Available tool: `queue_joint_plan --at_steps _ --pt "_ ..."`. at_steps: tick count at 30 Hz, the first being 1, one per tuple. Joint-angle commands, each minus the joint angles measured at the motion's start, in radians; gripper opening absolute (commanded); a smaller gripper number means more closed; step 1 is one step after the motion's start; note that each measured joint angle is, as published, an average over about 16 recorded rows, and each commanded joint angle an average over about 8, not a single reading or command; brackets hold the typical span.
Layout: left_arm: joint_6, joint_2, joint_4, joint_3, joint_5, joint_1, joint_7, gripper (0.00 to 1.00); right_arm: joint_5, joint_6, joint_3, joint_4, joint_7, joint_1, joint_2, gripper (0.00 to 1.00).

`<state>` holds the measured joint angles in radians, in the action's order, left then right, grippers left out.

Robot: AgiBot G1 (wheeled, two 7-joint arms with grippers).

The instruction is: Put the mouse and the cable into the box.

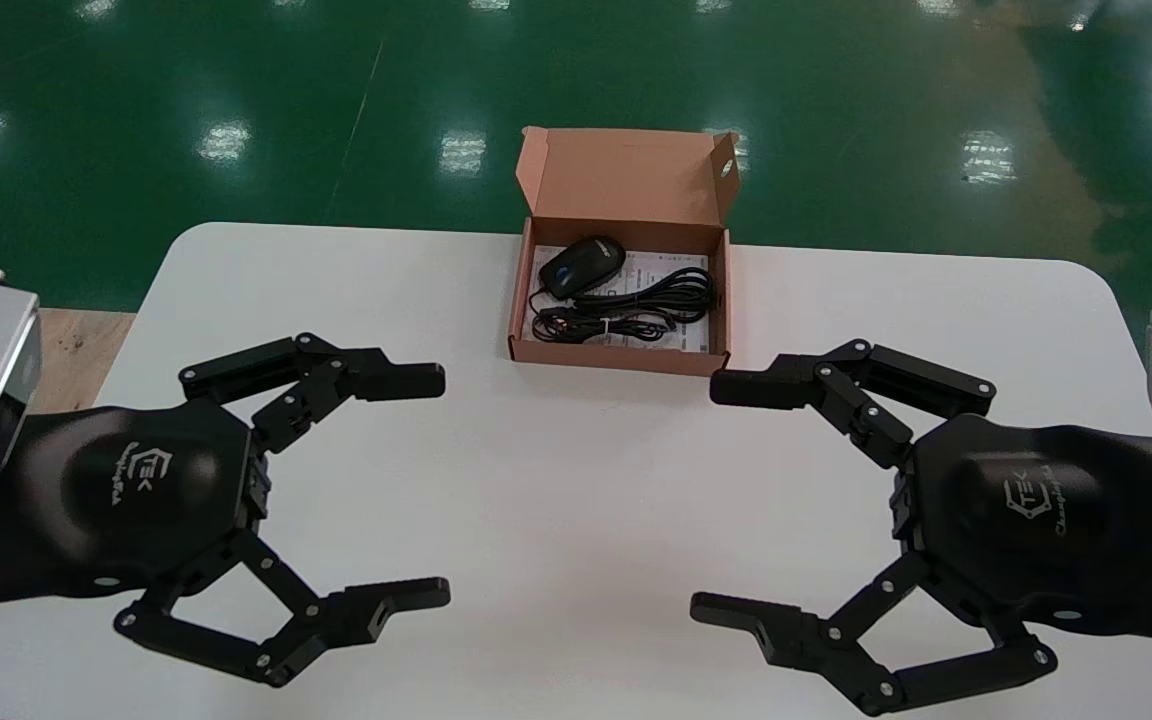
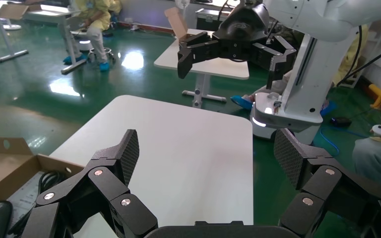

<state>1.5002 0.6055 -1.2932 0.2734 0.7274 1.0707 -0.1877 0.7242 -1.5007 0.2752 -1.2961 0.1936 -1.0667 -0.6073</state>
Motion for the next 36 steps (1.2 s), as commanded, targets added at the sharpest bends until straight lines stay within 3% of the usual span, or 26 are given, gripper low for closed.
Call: queue_joint_plan --at_steps 1,36 --pt "-0.001 0.001 0.002 0.001 0.001 0.001 0.000 1.00 0.001 0.001 0.001 0.003 -0.001 -0.002 -0.001 1.00" --pt "-0.005 0.005 0.009 0.006 0.003 0.004 0.000 1.00 0.007 0.006 0.005 0.013 -0.008 -0.008 -0.004 1.00"
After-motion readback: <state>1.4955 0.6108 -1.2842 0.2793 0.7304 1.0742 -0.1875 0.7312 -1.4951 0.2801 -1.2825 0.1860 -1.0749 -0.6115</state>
